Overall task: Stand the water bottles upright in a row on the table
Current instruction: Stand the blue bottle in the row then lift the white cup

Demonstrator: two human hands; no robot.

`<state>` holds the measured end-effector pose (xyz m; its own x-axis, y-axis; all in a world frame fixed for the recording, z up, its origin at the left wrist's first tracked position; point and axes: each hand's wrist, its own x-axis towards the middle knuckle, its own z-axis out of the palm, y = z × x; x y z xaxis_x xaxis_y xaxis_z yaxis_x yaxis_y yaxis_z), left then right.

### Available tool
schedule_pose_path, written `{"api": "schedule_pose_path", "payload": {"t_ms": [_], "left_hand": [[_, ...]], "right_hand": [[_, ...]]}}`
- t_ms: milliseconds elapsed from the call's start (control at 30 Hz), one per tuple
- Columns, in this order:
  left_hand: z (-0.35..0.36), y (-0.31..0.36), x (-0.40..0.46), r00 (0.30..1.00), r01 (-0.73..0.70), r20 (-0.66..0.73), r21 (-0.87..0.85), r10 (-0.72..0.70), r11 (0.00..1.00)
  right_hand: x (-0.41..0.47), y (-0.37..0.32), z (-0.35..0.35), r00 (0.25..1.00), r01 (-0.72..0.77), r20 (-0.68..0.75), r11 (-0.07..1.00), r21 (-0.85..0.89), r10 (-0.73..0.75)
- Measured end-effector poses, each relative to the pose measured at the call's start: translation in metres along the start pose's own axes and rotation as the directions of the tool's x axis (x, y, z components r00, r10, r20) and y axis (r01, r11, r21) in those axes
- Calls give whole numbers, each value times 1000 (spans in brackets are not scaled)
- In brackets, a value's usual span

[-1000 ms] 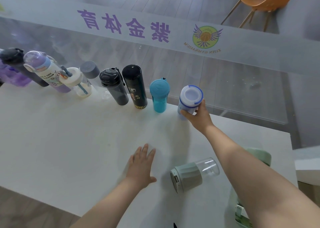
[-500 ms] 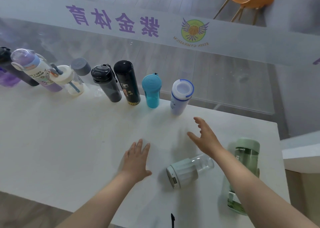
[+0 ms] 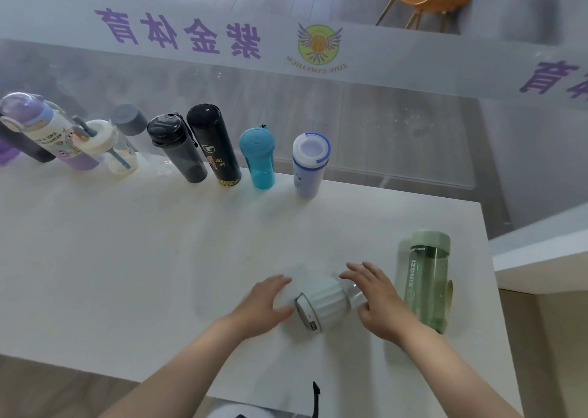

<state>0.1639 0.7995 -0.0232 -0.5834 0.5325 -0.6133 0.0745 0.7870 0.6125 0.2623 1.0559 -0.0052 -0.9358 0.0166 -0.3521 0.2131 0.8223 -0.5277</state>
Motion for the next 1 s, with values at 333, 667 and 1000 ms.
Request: {"api": "schedule_pose_path", "payload": {"t_ms": [333, 667, 1000], "left_hand": [[28, 22, -9, 998, 44, 62, -300, -27, 953], [21, 40, -18, 965, -170, -252, -387, 74, 906], [9, 85, -19, 872, -336, -415, -123, 260, 934]], "right_hand": [[3, 3, 20, 1000, 23, 19, 986, -164, -20], [-11, 1, 28, 987, 32, -163, 981, 193, 0], [-14, -9, 25, 978, -58, -170, 939, 338, 122]]}}
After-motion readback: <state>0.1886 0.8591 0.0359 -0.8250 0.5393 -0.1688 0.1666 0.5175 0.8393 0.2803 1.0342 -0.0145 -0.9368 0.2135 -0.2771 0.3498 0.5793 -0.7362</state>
